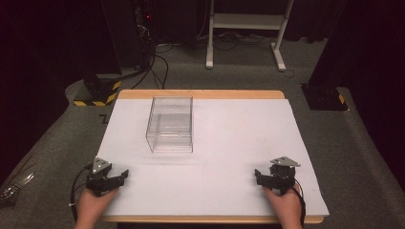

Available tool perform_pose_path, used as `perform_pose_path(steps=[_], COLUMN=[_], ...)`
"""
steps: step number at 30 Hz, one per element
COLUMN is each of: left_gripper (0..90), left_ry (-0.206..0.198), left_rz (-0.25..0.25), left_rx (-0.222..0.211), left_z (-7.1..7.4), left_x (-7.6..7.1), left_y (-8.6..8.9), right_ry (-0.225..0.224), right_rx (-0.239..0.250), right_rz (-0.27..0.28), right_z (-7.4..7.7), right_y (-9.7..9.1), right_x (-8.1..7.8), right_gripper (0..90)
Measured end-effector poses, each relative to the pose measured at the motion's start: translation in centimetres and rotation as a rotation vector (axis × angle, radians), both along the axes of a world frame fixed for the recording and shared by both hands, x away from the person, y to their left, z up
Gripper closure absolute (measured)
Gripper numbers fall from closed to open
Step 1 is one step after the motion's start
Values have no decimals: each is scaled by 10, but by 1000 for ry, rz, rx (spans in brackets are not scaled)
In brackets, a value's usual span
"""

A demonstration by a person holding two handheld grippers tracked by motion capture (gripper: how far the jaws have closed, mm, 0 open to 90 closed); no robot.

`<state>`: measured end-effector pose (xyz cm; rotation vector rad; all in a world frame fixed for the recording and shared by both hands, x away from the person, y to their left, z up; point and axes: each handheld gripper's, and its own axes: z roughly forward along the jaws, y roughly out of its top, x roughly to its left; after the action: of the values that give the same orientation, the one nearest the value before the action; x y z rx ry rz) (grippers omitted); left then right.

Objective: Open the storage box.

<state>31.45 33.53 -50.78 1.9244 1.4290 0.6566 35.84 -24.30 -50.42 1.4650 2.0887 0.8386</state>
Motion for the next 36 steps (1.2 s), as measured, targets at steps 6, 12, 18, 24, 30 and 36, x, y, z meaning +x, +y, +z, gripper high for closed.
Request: perform_pose_path(steps=[6, 12, 18, 24, 30, 36], left_gripper=[257, 257, 257, 298, 359, 369], left_ry=[0, 0, 0, -2, 7, -15], left_rz=[0, 1, 0, 15, -16, -51], left_rx=[1, 1, 0, -7, -59, -44], left_z=[0, 0, 0, 1, 4, 10], left_x=[0, 0, 0, -1, -2, -4], left_y=[0, 0, 0, 1, 3, -5], right_ry=[-1, -32, 8, -8, -9, -11], right_rx=[-1, -8, -18, 3, 3, 3], right_rz=[-1, 10, 71, 80, 80, 80], right_z=[1, 9, 4, 1, 1, 1], right_y=[-1, 0, 7, 4, 4, 4], right_x=[0, -5, -8, -8, -8, -8], right_gripper=[133, 157, 168, 164, 164, 164])
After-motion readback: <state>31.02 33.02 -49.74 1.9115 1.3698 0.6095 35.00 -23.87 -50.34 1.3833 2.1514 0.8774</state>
